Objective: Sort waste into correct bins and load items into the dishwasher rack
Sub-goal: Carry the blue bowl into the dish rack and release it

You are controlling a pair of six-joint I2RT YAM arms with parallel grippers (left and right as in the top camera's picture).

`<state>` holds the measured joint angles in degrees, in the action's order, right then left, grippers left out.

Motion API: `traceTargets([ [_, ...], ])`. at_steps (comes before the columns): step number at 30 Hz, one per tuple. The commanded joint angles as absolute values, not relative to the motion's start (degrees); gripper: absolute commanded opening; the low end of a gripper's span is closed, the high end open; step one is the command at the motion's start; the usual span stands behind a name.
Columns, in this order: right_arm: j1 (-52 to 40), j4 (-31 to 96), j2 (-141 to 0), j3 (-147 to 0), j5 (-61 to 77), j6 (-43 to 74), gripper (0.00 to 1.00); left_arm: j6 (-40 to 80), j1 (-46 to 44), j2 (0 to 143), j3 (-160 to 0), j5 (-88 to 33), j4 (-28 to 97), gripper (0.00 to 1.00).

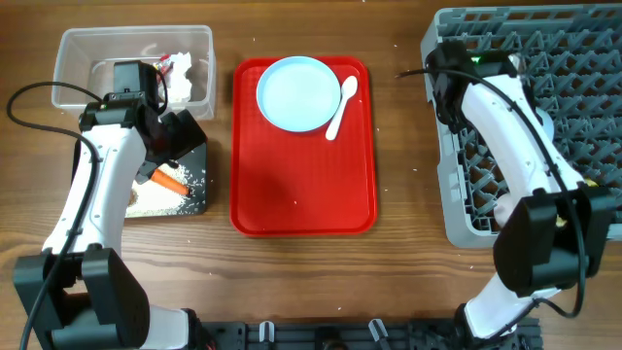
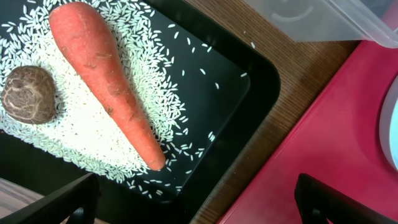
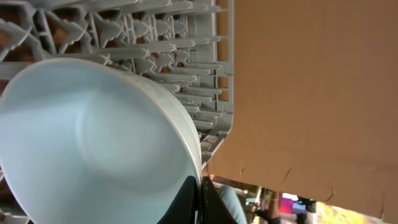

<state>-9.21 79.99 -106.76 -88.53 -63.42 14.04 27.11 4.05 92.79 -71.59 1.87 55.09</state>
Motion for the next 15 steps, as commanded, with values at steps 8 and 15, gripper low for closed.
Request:
traceTargets([
  [8, -16.2, 81.7, -110.2, -86.2, -61.6, 12.0, 0.04, 27.5, 4.4, 92.8, -71.2, 2.5, 55.1, 1.00],
  [15, -22.2, 82.7, -110.2, -86.2, -52.5, 11.9, 0.78, 27.5, 4.4, 92.8, -71.2, 2.5, 55.1, 1.00],
])
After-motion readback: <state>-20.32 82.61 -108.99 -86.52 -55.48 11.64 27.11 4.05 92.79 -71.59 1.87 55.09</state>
